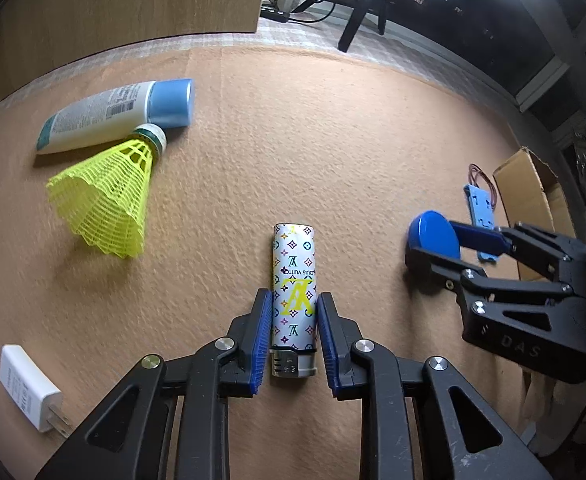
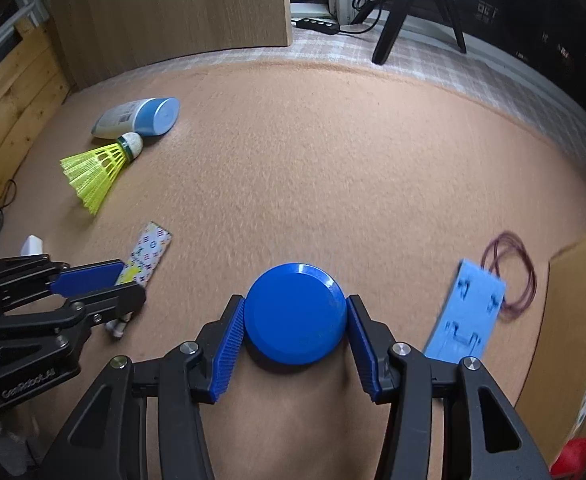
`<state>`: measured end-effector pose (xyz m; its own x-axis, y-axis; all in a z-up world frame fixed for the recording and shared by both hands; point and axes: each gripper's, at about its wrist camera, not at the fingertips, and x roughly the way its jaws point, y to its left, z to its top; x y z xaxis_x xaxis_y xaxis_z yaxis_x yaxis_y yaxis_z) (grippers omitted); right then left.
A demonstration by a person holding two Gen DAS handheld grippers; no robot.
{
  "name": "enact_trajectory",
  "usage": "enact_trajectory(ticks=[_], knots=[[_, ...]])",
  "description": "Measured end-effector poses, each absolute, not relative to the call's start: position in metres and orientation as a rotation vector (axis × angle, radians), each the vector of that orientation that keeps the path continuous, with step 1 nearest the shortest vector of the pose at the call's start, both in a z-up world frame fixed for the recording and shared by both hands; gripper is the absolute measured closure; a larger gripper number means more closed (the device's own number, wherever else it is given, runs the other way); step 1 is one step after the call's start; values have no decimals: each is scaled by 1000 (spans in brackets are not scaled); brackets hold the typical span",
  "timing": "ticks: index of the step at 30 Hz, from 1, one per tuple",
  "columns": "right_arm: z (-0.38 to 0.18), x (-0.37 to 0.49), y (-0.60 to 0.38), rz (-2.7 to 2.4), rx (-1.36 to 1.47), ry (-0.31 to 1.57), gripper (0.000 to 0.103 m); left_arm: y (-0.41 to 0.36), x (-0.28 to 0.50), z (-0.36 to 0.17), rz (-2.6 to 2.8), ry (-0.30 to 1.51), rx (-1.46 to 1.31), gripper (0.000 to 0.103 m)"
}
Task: Organize objects
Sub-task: 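Grasp the patterned lighter with the left tool while the right tool grasps the blue disc, then release the lighter in the box with the left tool while the right releases the disc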
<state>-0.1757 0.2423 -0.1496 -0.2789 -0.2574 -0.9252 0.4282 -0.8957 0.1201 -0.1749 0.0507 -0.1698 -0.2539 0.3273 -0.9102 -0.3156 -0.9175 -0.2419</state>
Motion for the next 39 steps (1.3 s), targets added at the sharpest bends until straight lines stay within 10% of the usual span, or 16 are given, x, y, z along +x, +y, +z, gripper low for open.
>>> enact_trajectory(ticks=[39], knots=[[-56,-99,447,-2537,1391,-102,57,232,-122,-82,2048,35,-1307,78]])
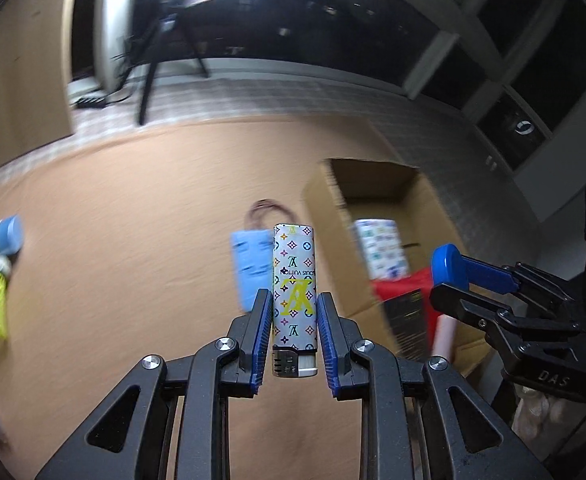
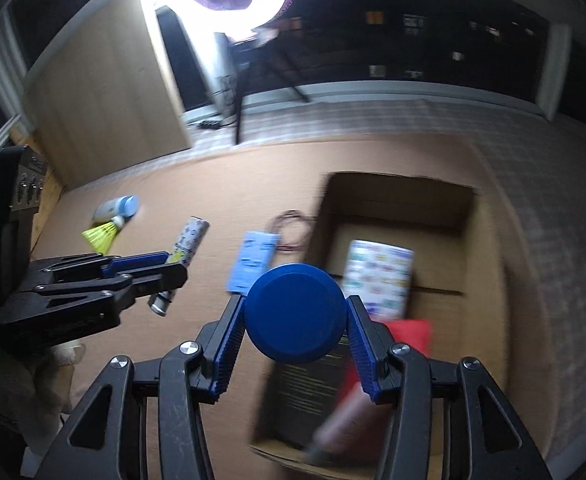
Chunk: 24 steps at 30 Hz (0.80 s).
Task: Organize objects
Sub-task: 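Release the lighter in the box with the left tool while the right releases the disc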
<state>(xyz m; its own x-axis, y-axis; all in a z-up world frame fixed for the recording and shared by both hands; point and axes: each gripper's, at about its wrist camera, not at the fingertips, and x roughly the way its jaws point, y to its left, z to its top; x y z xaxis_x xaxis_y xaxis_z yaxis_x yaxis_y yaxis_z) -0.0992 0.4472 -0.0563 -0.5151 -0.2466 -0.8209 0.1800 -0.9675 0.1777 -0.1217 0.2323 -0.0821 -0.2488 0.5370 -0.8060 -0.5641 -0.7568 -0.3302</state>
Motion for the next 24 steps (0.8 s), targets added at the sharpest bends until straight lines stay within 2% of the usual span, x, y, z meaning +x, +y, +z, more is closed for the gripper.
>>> enact_trajectory(ticks=[8,20,24], knots=[[-70,-89,506,-2593,1454,-164,57,304,-109,-82,1990,104,-1279,78],[-96,-90,531,-2570,1512,-215,57,366,-113,-108,1961,199,-1319,79],[-99,-91,533,-2560,1517,-208,57,376,-116,-115,1960,213,-1334,83]])
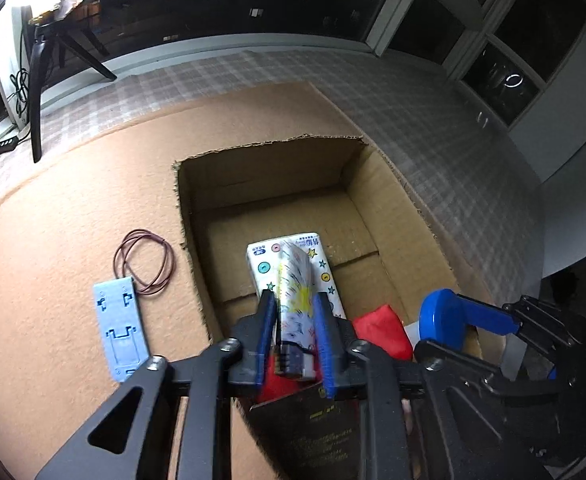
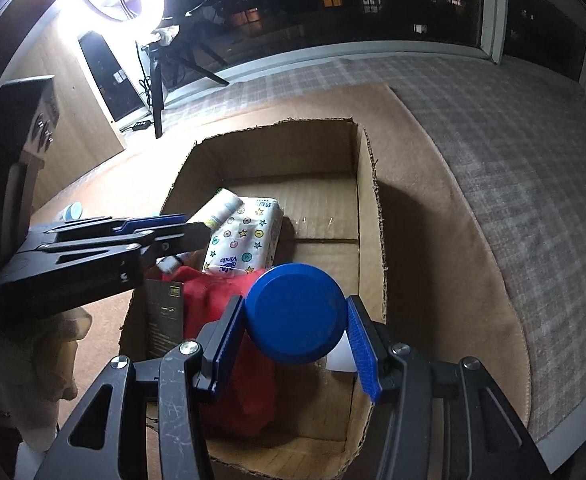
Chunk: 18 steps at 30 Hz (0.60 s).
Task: Organize objects
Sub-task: 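Release the lighter in the box with the left tool while the right releases the disc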
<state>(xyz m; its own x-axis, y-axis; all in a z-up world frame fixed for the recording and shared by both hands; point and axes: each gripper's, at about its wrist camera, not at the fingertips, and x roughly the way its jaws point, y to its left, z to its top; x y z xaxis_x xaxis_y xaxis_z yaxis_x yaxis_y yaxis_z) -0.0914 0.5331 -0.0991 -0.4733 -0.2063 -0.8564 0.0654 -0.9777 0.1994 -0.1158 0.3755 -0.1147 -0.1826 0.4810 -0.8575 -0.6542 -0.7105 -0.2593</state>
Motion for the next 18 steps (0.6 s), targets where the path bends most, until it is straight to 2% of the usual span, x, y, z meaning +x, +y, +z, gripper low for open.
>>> enact_trajectory(ticks=[6,12,18], knots=[[-100,-92,537,-2548,1517,-231,56,380,-117,-115,1950,207,-1329,83],[-94,-90,539,-2565,1506,-260,50,375,-116,-112,1953,199,-1333,78],[-86,-86,538,-2582,1484,-287,50,362,-106,-99,1976,201,-1307,77]])
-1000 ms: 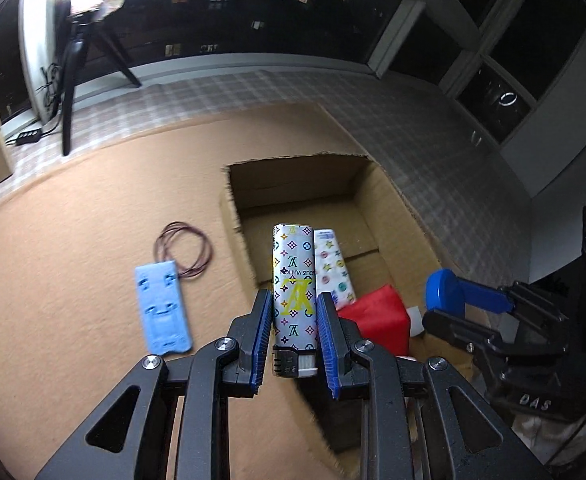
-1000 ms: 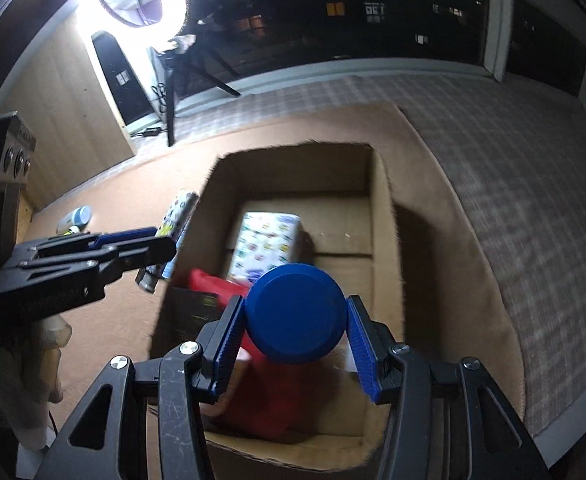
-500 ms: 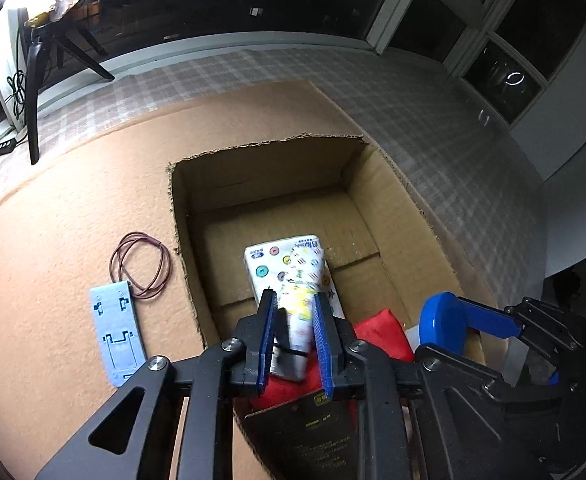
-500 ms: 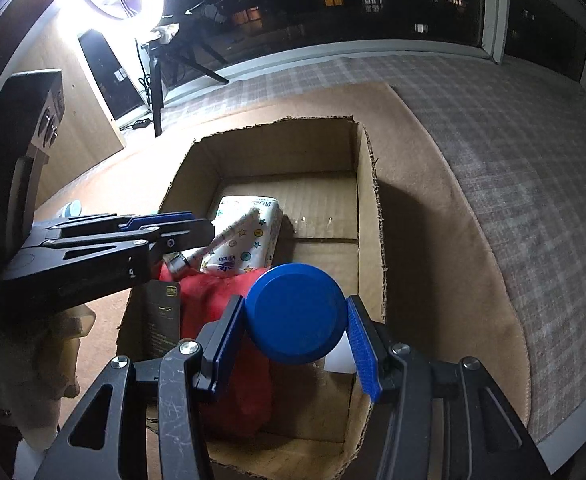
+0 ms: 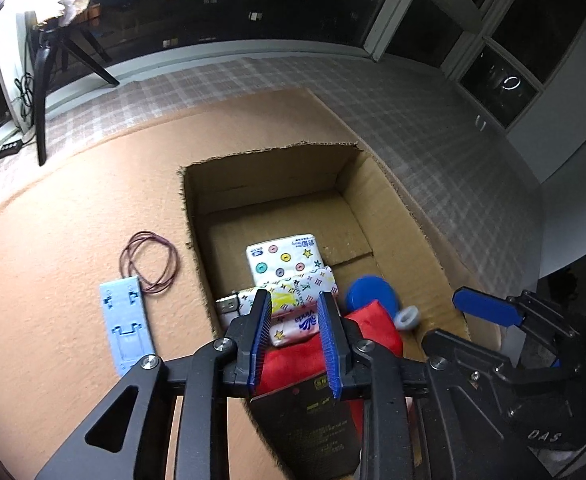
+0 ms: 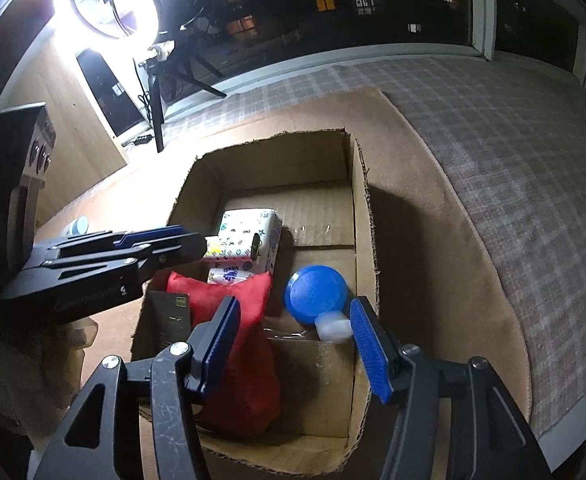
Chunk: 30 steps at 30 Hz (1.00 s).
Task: Organize objects
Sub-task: 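Release the lighter in the box with the left tool while the right releases the disc, then move both open tools from the box to the yellow shuttlecock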
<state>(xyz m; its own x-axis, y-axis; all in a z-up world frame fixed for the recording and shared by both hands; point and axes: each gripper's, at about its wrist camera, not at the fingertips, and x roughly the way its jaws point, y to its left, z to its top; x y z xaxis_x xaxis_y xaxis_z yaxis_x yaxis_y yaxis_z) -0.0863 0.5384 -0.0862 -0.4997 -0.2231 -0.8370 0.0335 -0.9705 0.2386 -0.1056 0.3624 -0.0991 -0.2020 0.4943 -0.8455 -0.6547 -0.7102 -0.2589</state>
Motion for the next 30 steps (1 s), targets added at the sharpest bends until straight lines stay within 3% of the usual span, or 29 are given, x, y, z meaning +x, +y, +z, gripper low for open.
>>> enact_trajectory(ticks=[8,13,20,24,30], knots=[[-75,-79,527,-2592,1456,-287,49,333,-88,-73,2046,207,-1244,77],[-69,-75,509,-2580,1437,-270,48,306,-81,-55,2102,207,-1199,68],[-65,-72,470,-2558,1381,-252,48,258,-73,-41,2164,190,-1188,66],[-63,-72,445,-2534,1350,-244,48,222,-73,-43,2202,153,-1216,54],[-67,-76,402,-2458,1336,-208,48,157,-77,-52,2274,88,-1282,49]])
